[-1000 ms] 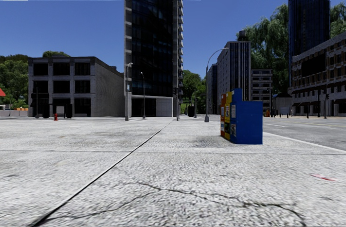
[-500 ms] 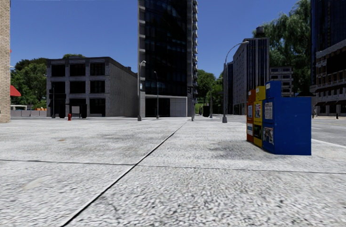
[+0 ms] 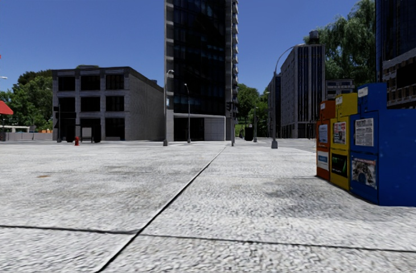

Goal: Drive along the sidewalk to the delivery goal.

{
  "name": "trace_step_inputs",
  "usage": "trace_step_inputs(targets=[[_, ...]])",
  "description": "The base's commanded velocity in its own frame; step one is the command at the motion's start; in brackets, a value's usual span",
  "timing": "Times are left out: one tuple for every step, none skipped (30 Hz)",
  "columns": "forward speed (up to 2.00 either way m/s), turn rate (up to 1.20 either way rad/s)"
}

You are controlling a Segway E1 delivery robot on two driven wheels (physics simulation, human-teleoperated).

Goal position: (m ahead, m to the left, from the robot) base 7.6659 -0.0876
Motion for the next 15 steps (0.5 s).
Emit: trace_step_inputs(targets=[[2.00, 0.00], [2.00, 0.00], [2.00, 0.00], [2.00, 0.00], [2.00, 0.00], [2.00, 0.00], [2.00, 0.00], [2.00, 0.00], [2.00, 0.00], [2.00, 0.00], [2.00, 0.00], [2.00, 0.00], [2.00, 0.00], [2.00, 0.00], [2.00, 0.00]])
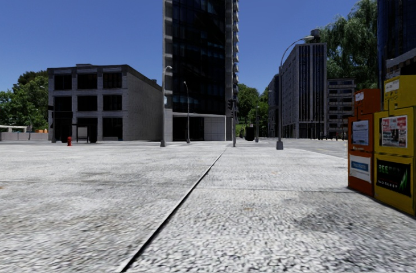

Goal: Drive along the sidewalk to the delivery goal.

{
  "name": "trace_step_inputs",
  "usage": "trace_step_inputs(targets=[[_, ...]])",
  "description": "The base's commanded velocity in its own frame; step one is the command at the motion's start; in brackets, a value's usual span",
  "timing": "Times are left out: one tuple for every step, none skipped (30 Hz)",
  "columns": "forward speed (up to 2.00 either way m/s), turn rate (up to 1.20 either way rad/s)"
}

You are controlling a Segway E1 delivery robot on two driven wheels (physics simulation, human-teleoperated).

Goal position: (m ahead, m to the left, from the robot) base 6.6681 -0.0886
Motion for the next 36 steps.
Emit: trace_step_inputs(targets=[[2.00, 0.00], [2.00, 0.00], [2.00, 0.00], [2.00, 0.00], [2.00, 0.00], [2.00, 0.00], [2.00, 0.00], [2.00, 0.00], [2.00, 0.00], [2.00, 0.00], [2.00, 0.00], [2.00, 0.00], [2.00, 0.00], [2.00, 0.00], [2.00, 0.00], [2.00, 0.00], [2.00, 0.00], [2.00, 0.00], [2.00, 0.00], [2.00, 0.00], [2.00, 0.00], [2.00, 0.00], [2.00, 0.00], [2.00, 0.00], [2.00, 0.00], [2.00, 0.00], [2.00, 0.00], [2.00, 0.00], [2.00, 0.00], [2.00, 0.00], [2.00, 0.00], [2.00, 0.00], [2.00, 0.00], [2.00, 0.00], [2.00, 0.00], [2.00, 0.00]])
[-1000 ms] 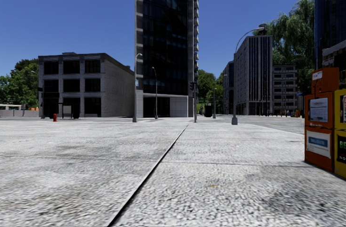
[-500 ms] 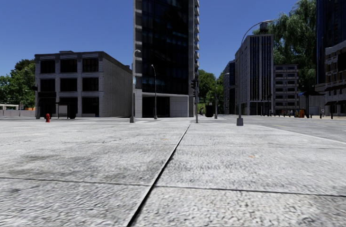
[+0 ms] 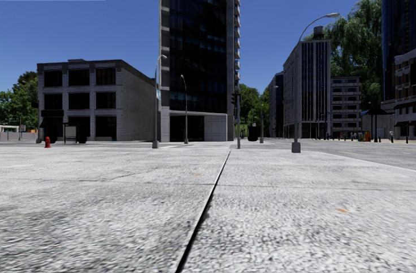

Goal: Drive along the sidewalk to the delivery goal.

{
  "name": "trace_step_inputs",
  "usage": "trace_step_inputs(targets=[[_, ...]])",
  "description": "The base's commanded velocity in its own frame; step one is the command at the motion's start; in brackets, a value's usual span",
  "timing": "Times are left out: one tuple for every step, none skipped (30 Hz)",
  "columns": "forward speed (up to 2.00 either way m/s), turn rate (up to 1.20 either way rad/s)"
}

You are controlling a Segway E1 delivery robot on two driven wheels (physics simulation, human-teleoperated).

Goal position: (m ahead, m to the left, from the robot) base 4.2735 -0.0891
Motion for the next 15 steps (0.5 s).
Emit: trace_step_inputs(targets=[[2.00, 0.00], [2.00, 0.00], [2.00, 0.00], [2.00, 0.00], [2.00, 0.00], [2.00, 0.00], [2.00, 0.00], [2.00, 0.00], [2.00, 0.00], [2.00, 0.00], [2.00, 0.00], [2.00, 0.00], [2.00, 0.00], [2.00, 0.00], [2.00, 0.00]])
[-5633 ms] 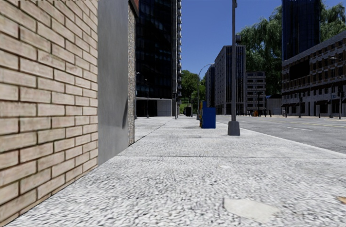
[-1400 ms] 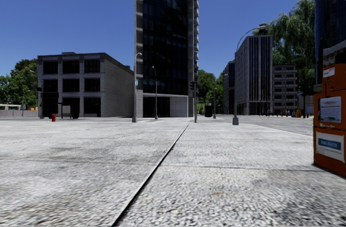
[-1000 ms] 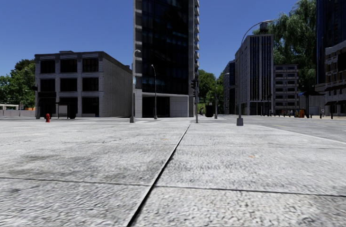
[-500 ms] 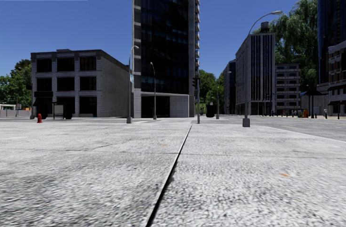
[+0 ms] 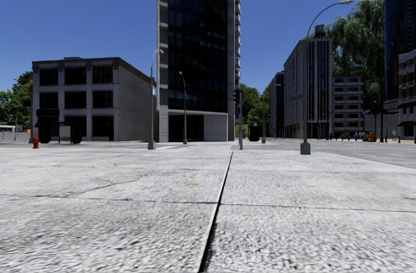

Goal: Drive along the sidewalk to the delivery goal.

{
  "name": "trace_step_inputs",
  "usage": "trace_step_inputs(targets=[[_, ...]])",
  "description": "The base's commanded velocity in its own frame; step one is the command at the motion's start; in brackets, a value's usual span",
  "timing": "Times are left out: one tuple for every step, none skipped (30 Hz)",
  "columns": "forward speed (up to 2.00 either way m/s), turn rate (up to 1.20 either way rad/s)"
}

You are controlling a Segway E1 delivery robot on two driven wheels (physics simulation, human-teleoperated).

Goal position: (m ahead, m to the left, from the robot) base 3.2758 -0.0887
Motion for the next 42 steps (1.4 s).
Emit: trace_step_inputs(targets=[[2.00, -0.09], [2.00, -0.10], [2.00, -0.14], [2.00, -0.14], [2.00, -0.17], [2.00, -0.20], [2.00, -0.21], [2.00, -0.22], [2.00, -0.22], [2.00, -0.23], [2.00, -0.24], [2.00, -0.25], [2.00, -0.25], [2.00, -0.25], [2.00, -0.27], [2.00, -0.29], [2.00, -0.30], [2.00, -0.30], [2.00, -0.30], [2.00, -0.30], [2.00, -0.30], [2.00, -0.30], [2.00, -0.30], [2.00, -0.30], [2.00, -0.30], [2.00, -0.30], [2.00, -0.30], [2.00, -0.19], [2.00, -0.19], [2.00, 0.00], [2.00, 0.00], [2.00, 0.00], [2.00, 0.00], [2.00, 0.00], [2.00, 0.00], [2.00, 0.00], [2.00, 0.00], [2.00, 0.00], [2.00, 0.00], [2.00, 0.00], [2.00, 0.00], [2.00, 0.00]])
